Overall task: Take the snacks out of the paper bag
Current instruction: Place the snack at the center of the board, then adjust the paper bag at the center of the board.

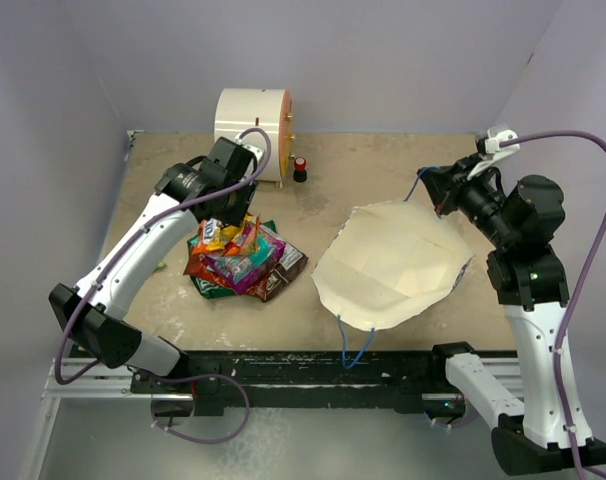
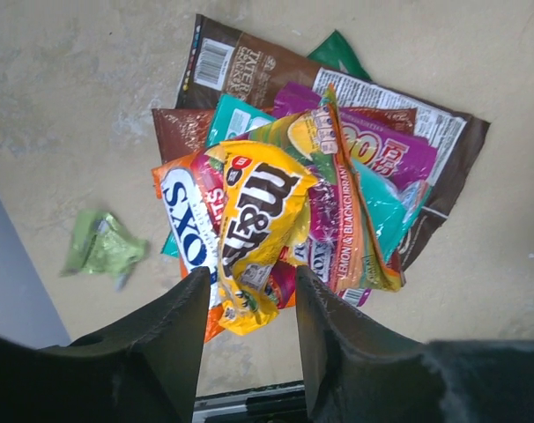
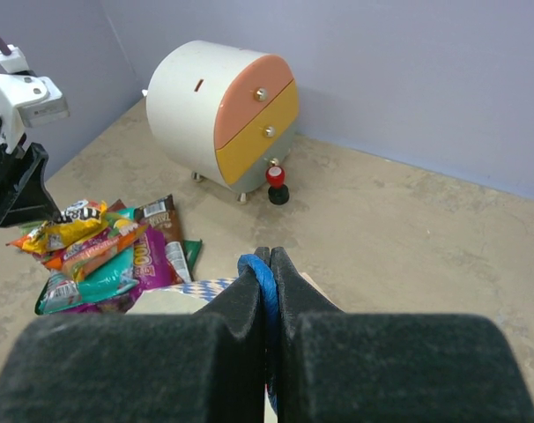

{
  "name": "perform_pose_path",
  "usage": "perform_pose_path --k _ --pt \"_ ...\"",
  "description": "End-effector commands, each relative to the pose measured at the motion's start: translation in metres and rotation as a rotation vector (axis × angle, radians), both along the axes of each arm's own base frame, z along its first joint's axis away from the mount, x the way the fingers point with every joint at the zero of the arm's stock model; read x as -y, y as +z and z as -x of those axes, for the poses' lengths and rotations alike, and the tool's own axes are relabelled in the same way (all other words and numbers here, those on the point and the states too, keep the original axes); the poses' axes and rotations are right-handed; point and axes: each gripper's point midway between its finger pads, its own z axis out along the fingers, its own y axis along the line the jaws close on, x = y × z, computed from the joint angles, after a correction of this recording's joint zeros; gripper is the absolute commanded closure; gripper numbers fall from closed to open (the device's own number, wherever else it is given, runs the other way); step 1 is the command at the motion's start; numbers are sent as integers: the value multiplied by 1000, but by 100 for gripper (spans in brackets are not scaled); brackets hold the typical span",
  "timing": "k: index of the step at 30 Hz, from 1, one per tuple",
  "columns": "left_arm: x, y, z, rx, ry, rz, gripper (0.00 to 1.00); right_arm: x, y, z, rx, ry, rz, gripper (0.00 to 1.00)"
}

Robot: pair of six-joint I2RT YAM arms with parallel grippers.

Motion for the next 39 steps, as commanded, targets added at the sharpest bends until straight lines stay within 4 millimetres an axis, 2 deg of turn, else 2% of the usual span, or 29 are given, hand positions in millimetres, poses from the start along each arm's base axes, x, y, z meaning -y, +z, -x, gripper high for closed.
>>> perform_pose_path --k 1,4,8,12,15,20,25,27,30,32,36,39 --pt "16 33 -7 93 11 147 50 -2 24 -6 81 6 -17 100" --pt "19 38 -6 99 37 191 43 -6 25 -12 68 22 -30 100" --pt "28 53 -2 124 41 281 31 -21 29 -16 39 107 -53 100" --pt "44 68 2 127 10 386 28 -21 35 -19 -13 90 -133 100" --pt "53 77 5 125 -5 442 25 -5 34 -31 -24 -26 -132 100" --pt "72 95 15 112 -70 557 19 41 14 -66 -81 -317 -93 100" --pt "82 103 26 95 -115 632 16 58 -3 -106 -108 -411 7 100" --pt "81 105 29 91 -120 634 15 66 -18 -127 -142 -454 55 97" --pt "76 107 34 95 -118 618 15 82 -23 -145 -197 -521 90 91" --pt "72 111 37 109 -119 611 14 84 -24 -151 -228 -517 102 88" --pt "66 117 40 137 -116 606 12 78 -19 -150 -235 -475 106 77" --pt "65 116 38 142 -105 607 11 78 -18 -143 -242 -478 102 60"
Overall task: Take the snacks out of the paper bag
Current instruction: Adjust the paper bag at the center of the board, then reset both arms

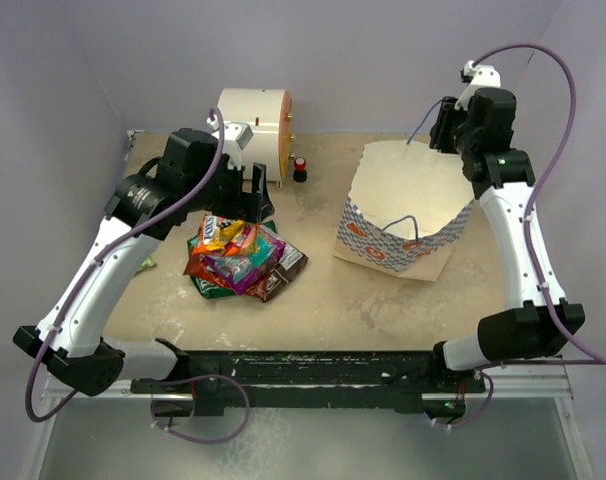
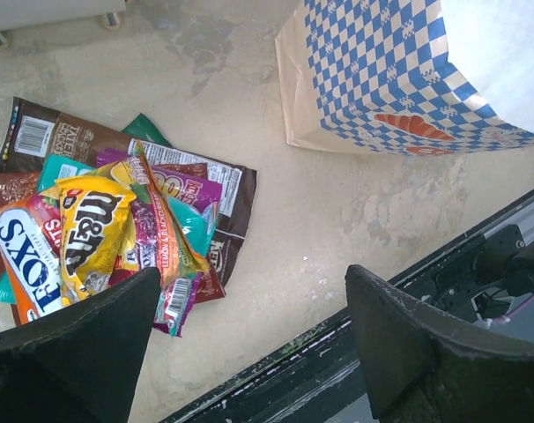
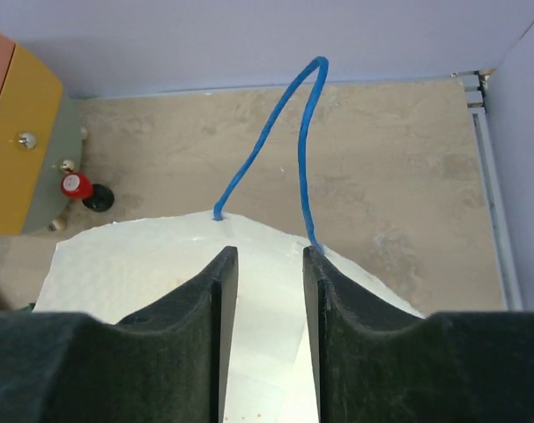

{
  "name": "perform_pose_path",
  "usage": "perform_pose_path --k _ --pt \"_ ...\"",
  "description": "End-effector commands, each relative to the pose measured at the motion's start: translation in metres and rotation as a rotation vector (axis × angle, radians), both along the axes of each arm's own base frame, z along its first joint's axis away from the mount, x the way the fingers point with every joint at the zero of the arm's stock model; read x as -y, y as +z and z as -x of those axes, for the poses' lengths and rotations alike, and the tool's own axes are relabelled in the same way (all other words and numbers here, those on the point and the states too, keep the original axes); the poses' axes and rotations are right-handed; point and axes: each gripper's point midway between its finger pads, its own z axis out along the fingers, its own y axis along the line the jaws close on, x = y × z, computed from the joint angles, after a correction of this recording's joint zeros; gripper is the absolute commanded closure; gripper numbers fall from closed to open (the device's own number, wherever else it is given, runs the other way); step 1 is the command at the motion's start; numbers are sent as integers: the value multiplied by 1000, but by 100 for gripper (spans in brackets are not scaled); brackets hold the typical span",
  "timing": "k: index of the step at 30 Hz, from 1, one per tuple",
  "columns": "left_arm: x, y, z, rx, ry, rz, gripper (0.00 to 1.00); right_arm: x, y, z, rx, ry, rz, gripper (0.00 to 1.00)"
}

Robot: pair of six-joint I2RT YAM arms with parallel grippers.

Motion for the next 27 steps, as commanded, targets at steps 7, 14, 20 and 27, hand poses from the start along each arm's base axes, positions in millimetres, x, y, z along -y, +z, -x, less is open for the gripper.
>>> perform_pose_path --k 7,14,20,27 --pt "4 31 -6 84 10 74 7 17 74 42 125 -93 -17 18" --pt "5 40 -14 107 49 103 1 -3 113 80 194 -42 -186 0" --pt "-14 83 -22 260 158 142 1 -36 124 124 238 165 -230 0" --pt "-57 163 -6 566 308 284 1 -34 154 194 395 176 -283 0"
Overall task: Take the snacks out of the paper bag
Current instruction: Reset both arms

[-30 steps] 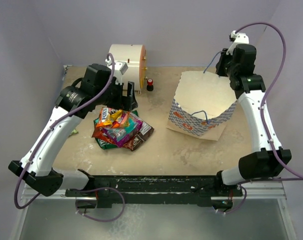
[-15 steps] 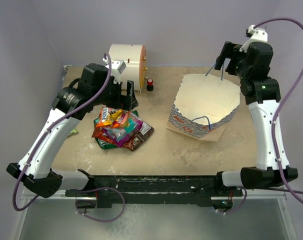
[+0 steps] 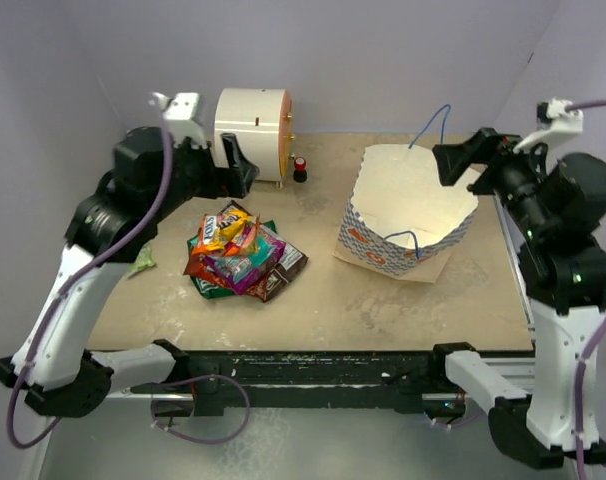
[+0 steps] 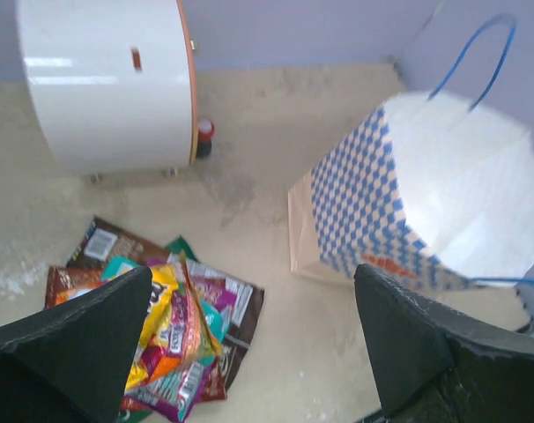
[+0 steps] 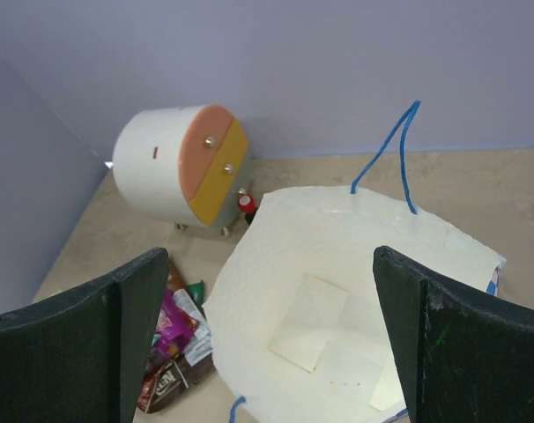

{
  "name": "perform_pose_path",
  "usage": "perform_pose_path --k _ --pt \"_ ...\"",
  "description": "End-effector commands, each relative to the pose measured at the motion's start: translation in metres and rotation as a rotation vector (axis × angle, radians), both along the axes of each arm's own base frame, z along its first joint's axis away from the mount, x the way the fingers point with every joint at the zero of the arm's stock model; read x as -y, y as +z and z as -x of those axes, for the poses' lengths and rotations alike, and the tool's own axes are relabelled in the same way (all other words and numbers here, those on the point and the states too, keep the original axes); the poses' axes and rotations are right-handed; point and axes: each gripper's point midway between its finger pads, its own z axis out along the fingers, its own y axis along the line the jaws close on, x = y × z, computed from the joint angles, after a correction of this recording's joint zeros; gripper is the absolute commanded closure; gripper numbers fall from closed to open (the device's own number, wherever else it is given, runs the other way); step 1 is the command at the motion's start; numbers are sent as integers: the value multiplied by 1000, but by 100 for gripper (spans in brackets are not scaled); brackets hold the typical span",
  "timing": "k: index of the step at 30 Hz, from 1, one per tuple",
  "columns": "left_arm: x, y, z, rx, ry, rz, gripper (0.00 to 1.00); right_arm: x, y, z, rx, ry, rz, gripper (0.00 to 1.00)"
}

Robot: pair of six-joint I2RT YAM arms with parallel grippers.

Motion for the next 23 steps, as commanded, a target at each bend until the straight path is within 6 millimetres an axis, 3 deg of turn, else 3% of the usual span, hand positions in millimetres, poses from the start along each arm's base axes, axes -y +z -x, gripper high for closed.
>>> perform_pose_path --k 1,6,8,19,23 --pt "-42 98 16 337 155 193 1 2 30 40 115 -10 -60 0" --pt "-64 125 35 445 209 250 1 16 20 67 113 -86 -87 0" --pt "-69 129 40 459 214 245 1 21 11 67 83 -115 -92 0" --pt "-94 125 56 463 283 210 1 29 5 61 61 -164 -84 0" --pt "-100 124 60 468 297 204 1 40 17 65 106 -226 -104 0"
